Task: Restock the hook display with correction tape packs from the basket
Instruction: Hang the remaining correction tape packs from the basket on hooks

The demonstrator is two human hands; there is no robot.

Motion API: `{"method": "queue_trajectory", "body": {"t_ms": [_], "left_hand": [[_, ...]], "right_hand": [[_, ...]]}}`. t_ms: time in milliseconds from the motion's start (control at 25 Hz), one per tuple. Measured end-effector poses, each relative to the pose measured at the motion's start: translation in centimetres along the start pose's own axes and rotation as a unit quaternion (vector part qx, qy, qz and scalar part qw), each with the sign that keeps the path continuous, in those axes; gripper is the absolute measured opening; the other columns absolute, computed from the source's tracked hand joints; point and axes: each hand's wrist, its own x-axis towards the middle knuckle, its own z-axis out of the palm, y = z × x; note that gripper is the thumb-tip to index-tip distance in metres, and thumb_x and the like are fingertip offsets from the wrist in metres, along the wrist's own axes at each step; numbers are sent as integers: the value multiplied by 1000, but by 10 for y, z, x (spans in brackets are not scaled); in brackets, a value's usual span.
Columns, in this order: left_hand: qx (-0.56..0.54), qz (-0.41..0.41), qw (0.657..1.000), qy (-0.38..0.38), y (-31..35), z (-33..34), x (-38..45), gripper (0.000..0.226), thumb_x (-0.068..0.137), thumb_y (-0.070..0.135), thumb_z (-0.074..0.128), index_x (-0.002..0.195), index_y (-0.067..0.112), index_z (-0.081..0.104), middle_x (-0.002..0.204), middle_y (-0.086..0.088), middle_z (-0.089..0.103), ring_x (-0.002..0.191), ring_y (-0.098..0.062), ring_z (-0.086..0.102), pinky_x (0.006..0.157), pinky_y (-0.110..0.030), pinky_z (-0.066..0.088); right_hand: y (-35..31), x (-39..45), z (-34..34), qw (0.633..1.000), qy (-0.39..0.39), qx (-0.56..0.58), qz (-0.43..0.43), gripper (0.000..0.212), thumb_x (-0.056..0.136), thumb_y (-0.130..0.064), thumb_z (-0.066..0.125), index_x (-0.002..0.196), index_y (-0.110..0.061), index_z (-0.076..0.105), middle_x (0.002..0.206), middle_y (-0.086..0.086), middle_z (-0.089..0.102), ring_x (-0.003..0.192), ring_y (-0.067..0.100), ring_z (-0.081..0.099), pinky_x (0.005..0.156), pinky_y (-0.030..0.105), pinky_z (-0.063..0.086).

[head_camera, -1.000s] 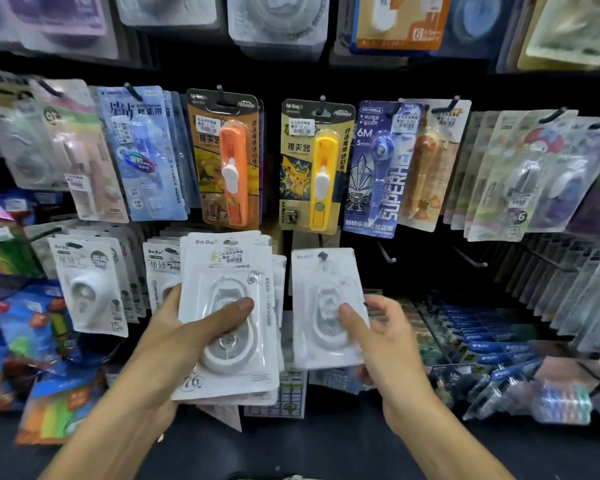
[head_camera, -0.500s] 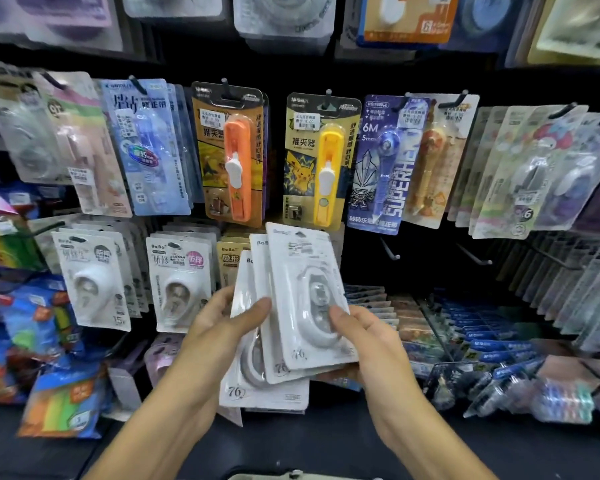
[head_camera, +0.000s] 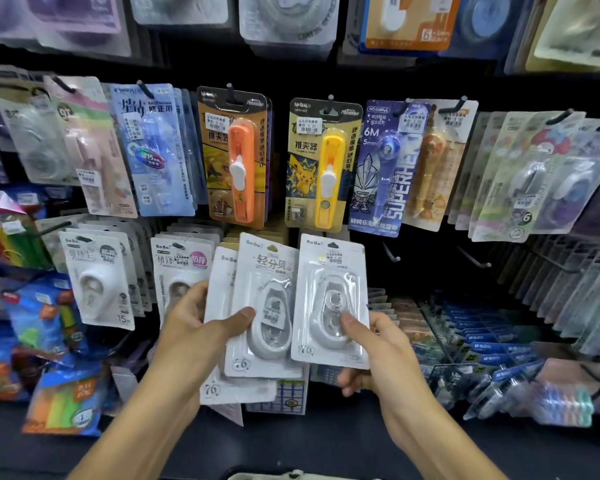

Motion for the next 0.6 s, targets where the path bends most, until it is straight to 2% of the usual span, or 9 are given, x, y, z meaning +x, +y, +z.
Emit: {"method": "queue_trajectory", "body": {"t_ms": [120,200,320,440,520,600], "left_hand": [[-2,49,998,45,7,-9,1,37,87,4,75,105,36,70,100,9,79,91,-20,77,81,-49,61],[-3,75,995,61,11,-11,0,37,87,5,75,101,39,70,99,11,79,90,-19,77,79,-50,61],[-14,85,994,60,13,-11,-3,37,87,4,74,98,39,70,98,11,79,88,-17,78,81,-49,61],[-17,87,995,52,13,-8,-4,38,87,3,73,100,38,69,96,11,80,87,-15,78,83,-48,60],[-23,85,995,46,12,-8,-3,38,87,3,74,103,37,69,97,9,80,88,-16,78,85,-49,60],[-27,80,996,31,10,-8,-2,38,86,3,74,108,34,69,99,8,80,91,-18,77,87,-51,59]], "right_hand": [[1,-1,-5,995,11,-78,-57,5,92,-37,68,89,-39,66,78,-6,75,41,2,53,39,14,38],[4,-2,-3,995,19,-76,-68,8,91,-31,70,89,-39,70,82,-4,77,44,-1,56,39,8,35],[10,-5,3,996,58,-23,-67,12,88,-23,71,91,-34,75,83,-3,78,54,2,63,42,9,37],[10,-5,4,991,104,12,-80,21,88,-19,69,94,-38,76,87,-8,78,71,7,73,54,17,47],[9,-4,5,991,112,27,-74,22,90,-19,70,98,-39,75,91,-9,79,71,8,73,51,18,48],[9,-1,7,991,115,33,-66,31,91,-20,71,112,-42,67,102,-13,75,66,9,71,48,20,50]]}}
